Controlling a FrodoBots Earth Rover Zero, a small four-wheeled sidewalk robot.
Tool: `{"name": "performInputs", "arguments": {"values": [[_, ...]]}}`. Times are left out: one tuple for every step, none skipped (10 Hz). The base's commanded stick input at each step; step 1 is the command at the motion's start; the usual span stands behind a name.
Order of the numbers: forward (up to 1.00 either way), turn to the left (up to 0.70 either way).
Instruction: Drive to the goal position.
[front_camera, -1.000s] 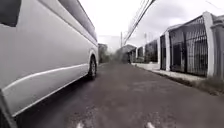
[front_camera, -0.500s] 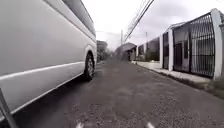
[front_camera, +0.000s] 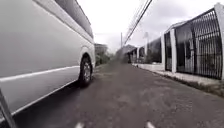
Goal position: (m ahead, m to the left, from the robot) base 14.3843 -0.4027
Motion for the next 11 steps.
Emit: {"name": "performInputs", "arguments": {"values": [[0.70,0.00],[0.70,0.00],[0.70,0.00],[0.70,0.00],[0.70,0.00],[0.70,0.00],[0.70,0.00],[0.70,0.00],[0.70,0.00],[0.70,0.00],[0.70,0.00]]}}
